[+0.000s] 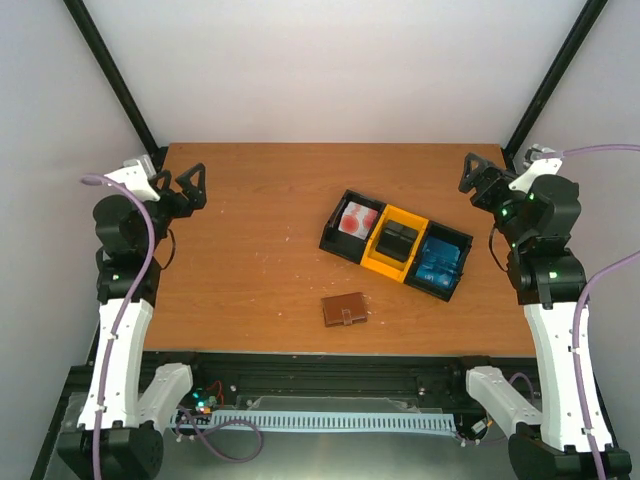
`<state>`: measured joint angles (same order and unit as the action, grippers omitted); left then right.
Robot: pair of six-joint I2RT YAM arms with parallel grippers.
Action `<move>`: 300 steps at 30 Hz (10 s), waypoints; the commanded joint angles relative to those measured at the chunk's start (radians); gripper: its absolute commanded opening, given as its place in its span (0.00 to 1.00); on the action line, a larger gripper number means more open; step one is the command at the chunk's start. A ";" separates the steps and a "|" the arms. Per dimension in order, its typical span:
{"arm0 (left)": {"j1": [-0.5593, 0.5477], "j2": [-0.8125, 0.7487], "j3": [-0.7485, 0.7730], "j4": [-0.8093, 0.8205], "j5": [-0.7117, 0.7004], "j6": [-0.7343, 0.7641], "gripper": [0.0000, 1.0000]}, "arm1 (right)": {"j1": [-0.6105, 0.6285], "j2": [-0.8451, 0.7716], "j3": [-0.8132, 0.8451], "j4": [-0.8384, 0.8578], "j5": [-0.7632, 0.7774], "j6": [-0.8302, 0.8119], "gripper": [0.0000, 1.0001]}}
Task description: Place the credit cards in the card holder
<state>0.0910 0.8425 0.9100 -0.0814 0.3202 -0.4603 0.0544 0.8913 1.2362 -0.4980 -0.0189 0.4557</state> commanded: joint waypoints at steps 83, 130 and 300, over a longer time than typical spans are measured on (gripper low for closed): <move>-1.273 0.815 -0.135 0.011 -0.570 0.552 0.66 | 0.575 0.226 -0.809 0.017 -0.165 0.336 0.43; -1.109 0.773 -0.102 -0.093 -0.248 0.330 0.17 | 0.400 0.386 -0.824 0.411 -0.528 0.399 0.36; -0.632 0.403 -0.033 -0.335 -0.119 -0.002 0.05 | 0.694 0.504 -0.169 0.132 -0.418 0.597 0.03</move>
<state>-0.5449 1.2522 0.8845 -0.3923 0.2886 -0.4503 0.7376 1.4361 1.0515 -0.3347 -0.4591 1.0775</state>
